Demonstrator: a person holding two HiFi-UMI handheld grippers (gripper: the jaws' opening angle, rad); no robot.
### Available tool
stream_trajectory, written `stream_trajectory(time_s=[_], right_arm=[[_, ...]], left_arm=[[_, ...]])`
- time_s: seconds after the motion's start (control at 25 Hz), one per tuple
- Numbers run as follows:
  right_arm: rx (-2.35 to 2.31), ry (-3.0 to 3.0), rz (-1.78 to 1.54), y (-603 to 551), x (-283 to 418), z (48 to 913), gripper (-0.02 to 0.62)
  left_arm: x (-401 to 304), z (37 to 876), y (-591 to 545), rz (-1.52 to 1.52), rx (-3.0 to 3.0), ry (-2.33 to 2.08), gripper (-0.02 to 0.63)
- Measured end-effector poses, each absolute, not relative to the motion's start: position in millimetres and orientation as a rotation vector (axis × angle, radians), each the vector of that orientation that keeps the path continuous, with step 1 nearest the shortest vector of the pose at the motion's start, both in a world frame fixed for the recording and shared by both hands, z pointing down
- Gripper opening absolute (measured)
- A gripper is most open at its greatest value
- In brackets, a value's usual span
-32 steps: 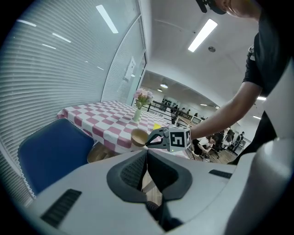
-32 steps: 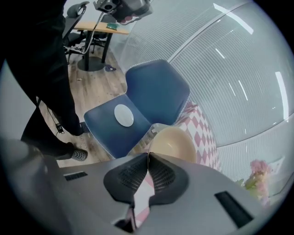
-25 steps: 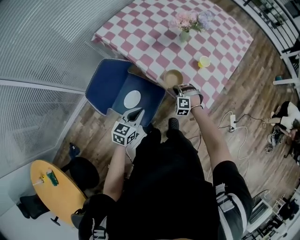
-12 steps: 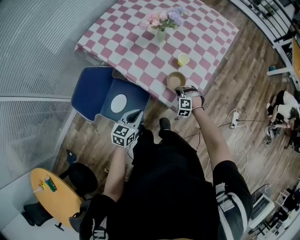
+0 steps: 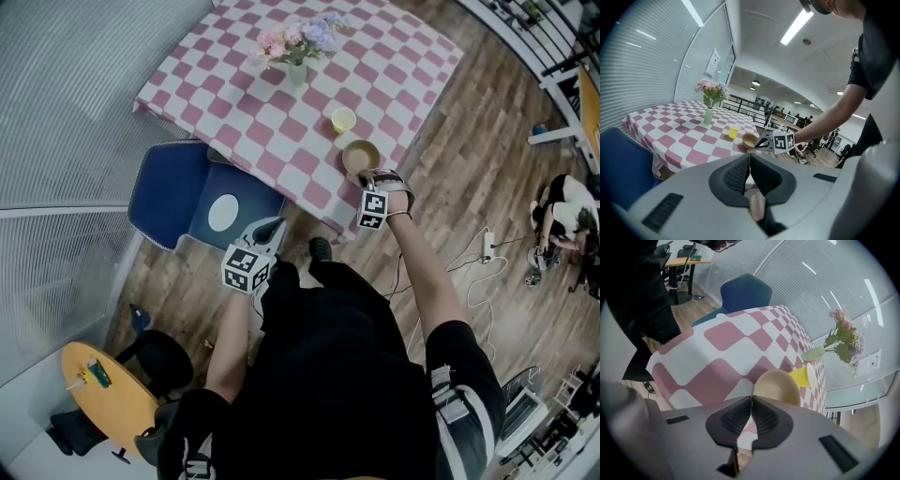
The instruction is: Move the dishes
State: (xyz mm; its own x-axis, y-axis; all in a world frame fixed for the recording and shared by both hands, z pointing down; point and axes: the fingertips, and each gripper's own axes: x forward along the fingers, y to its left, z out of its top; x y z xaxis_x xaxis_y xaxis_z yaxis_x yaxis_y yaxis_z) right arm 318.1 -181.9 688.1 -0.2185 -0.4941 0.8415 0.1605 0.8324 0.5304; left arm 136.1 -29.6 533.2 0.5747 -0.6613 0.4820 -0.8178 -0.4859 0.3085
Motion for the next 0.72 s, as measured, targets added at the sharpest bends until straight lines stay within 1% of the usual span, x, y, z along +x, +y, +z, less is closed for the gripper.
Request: stream_trajectory(time_s=[0.4,0.56,0.64,0.72], right_arm=[[0.327,-1.664,-0.574,-221.3,340.3,689.0,0.026],[0.346,-1.664,-0.558,-229.3,343.6,688.1,0.035],[0.351,-1.668,-0.551,-230.1,344.0,688.0,0.086],[0.354,-1.677,-0.545,-229.1,343.8,688.3,0.109]], left_arm=[[145.7,536.9,-37.7,0.427,2.273,-1.199,0.023],[146.9,535.7,-39.9,0.428,2.272,-1.206,0.023],[148.7,534.4,-40.4,0.431,2.275,-1.207,0.023],[150.7,533.1,-40.9,0.434,2.279,-1.206,0.023]])
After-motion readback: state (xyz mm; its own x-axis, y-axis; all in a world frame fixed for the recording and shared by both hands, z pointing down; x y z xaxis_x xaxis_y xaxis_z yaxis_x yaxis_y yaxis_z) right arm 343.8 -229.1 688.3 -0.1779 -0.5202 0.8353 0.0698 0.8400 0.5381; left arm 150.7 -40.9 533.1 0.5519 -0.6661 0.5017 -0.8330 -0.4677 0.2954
